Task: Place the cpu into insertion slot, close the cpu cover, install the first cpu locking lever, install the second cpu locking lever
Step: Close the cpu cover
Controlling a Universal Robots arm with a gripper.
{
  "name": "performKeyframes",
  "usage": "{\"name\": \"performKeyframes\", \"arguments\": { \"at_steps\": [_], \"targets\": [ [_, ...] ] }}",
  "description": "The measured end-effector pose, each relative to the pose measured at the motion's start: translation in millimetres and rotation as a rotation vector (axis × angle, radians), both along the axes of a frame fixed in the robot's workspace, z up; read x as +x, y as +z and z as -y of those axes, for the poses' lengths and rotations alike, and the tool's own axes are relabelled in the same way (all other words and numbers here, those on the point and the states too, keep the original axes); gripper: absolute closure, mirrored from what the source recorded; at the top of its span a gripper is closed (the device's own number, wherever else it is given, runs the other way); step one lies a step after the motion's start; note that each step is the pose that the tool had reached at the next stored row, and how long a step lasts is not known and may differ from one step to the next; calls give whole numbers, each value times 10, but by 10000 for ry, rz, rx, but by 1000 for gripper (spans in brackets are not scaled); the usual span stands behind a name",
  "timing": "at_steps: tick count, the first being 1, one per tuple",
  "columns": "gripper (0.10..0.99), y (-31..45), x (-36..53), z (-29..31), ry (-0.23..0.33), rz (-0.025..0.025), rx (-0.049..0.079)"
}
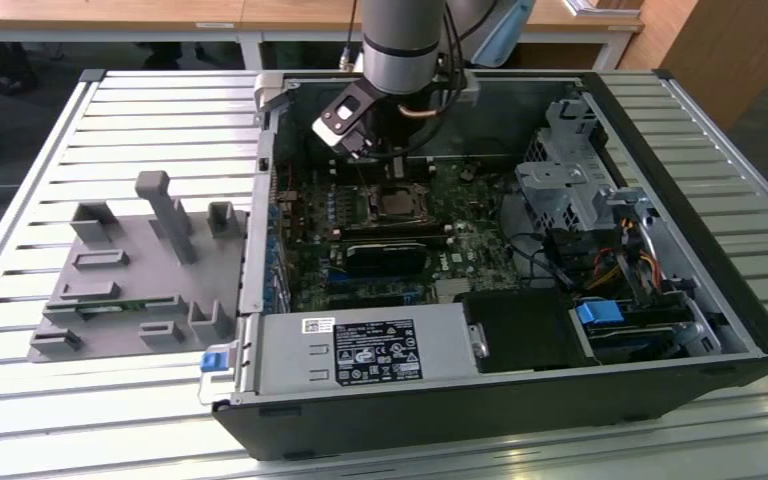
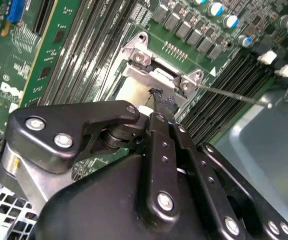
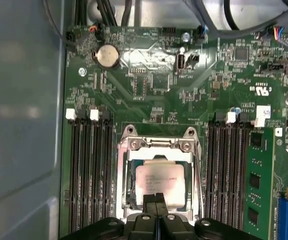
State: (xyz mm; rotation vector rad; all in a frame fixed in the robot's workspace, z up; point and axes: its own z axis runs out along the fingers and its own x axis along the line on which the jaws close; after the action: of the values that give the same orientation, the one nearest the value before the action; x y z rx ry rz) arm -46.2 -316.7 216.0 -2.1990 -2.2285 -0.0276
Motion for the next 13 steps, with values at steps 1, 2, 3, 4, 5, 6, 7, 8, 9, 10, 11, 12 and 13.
{"name": "performKeyframes", "arguments": {
  "at_steps": [1, 2, 3, 4, 5, 6, 7, 8, 9, 10, 11, 12, 13],
  "targets": [
    [980, -7, -11, 0, 0, 0, 0],
    [980, -13, -21, 0, 0, 0, 0],
    [980, -18, -28, 0, 0, 0, 0],
    [980, -22, -34, 0, 0, 0, 0],
    [980, -27, -40, 0, 0, 0, -1],
    [980, -33, -45, 0, 0, 1, 0],
    [980, -39, -51, 0, -1, 0, 0],
    [980, -45, -55, 0, -1, 1, 1],
    [980, -51, -58, 0, 0, 0, 0],
    [980, -58, -61, 0, 0, 0, -1],
    [980, -65, -62, 0, 0, 0, -2],
    [980, -74, -64, 0, 0, 1, -2],
    [980, -81, -65, 0, 1, 1, -2]
  ]
}}
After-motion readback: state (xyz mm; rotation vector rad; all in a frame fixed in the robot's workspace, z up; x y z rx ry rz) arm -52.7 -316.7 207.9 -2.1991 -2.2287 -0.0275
